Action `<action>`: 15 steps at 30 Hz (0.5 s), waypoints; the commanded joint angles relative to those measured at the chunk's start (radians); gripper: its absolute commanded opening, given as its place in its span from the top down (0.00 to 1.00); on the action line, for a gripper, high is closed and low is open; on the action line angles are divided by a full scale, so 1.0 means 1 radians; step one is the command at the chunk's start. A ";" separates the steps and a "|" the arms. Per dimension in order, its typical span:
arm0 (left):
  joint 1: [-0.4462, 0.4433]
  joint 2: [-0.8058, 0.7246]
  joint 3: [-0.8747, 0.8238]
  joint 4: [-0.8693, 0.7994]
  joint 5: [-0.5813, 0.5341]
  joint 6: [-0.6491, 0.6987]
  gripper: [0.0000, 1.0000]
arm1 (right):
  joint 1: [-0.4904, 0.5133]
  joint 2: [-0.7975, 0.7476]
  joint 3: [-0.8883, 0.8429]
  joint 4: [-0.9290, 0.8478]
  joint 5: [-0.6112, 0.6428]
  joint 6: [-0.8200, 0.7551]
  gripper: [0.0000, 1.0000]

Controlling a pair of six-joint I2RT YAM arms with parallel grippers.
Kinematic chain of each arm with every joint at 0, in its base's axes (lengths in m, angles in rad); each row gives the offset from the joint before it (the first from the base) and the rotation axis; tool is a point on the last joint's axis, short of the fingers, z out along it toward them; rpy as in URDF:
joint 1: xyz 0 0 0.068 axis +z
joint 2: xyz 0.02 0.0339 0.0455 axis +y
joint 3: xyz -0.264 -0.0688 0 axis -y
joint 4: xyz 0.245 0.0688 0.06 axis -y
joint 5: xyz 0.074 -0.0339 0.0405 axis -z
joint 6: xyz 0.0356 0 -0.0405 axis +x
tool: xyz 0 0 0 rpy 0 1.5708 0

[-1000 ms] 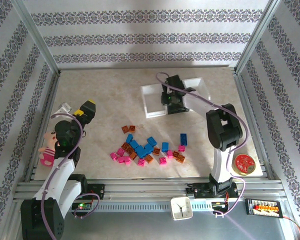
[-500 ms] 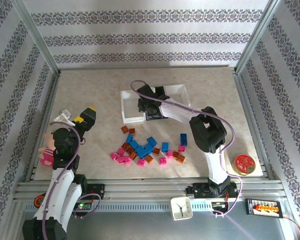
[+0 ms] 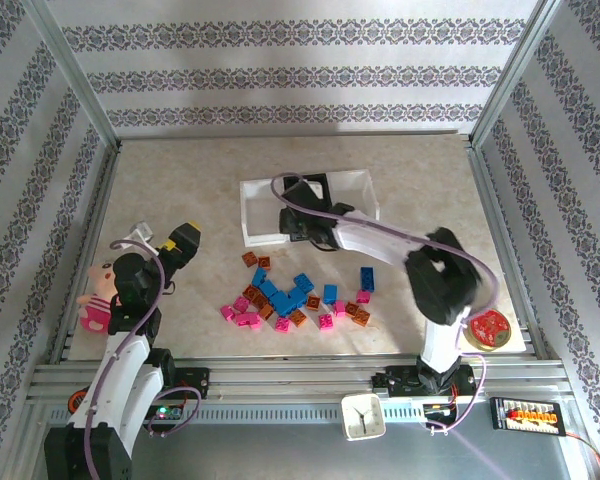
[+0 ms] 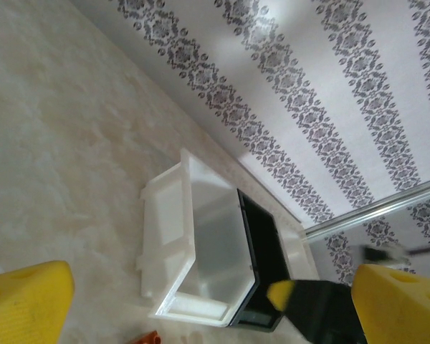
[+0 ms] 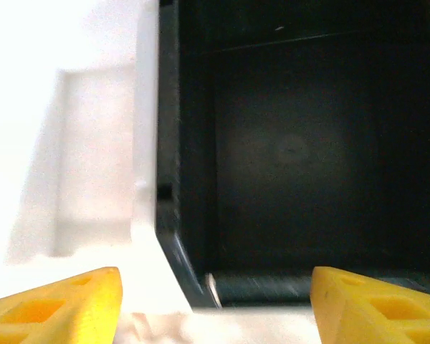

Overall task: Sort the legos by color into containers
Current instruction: Move the container to the top-center of the table, then rotate the container at the top-center of the table.

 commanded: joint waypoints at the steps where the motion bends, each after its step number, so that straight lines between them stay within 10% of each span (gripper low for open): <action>1: -0.009 0.009 0.018 0.047 0.042 -0.033 0.01 | -0.020 -0.191 -0.169 0.000 0.042 -0.053 0.28; 7: -0.036 0.087 0.067 -0.022 0.067 0.014 0.01 | -0.195 -0.452 -0.466 -0.080 -0.021 -0.074 0.28; 15: -0.307 0.431 0.206 -0.061 -0.142 0.226 0.18 | -0.391 -0.561 -0.599 -0.071 -0.167 -0.133 0.28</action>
